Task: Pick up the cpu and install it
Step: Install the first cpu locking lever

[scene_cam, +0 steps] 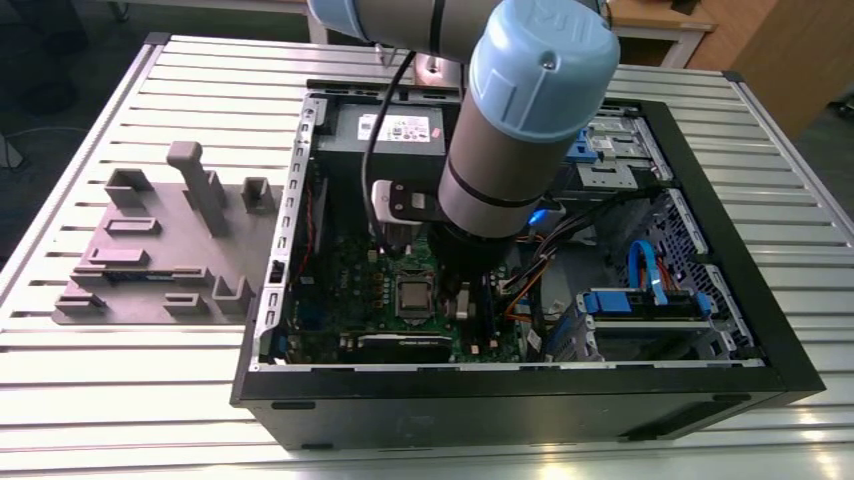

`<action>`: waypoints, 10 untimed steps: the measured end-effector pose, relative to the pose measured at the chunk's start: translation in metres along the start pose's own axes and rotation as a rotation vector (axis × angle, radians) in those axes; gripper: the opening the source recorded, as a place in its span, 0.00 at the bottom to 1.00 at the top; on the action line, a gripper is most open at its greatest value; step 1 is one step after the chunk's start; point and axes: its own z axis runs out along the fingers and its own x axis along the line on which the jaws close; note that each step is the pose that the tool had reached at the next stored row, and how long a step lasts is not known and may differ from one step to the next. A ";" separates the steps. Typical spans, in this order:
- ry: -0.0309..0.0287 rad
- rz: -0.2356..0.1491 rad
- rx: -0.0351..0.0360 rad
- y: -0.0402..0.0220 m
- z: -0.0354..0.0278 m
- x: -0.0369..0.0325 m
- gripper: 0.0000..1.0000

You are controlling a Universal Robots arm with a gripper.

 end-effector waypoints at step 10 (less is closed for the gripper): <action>-0.0007 -0.011 -0.0004 -0.0004 0.0057 0.0005 0.10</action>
